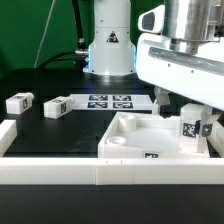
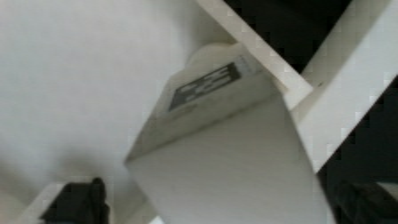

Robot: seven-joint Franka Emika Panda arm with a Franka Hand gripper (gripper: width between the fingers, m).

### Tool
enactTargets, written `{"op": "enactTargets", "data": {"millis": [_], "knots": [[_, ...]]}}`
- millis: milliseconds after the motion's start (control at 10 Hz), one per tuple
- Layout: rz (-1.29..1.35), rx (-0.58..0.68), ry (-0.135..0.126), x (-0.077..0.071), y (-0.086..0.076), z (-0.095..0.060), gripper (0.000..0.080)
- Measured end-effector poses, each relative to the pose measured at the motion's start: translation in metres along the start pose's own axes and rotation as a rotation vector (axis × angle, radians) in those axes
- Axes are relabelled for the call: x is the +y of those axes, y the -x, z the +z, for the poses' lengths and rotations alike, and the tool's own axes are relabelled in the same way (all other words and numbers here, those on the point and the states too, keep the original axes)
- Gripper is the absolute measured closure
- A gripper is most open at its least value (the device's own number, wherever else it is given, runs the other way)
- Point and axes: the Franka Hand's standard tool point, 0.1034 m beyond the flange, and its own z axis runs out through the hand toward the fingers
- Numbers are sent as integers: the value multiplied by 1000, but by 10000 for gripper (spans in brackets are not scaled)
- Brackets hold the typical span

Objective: Assemble one leg

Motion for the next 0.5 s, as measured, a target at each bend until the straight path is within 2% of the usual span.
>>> {"op": "enactTargets", "data": {"millis": [500], "knots": [[0,0,0,0,0,0,150]]}}
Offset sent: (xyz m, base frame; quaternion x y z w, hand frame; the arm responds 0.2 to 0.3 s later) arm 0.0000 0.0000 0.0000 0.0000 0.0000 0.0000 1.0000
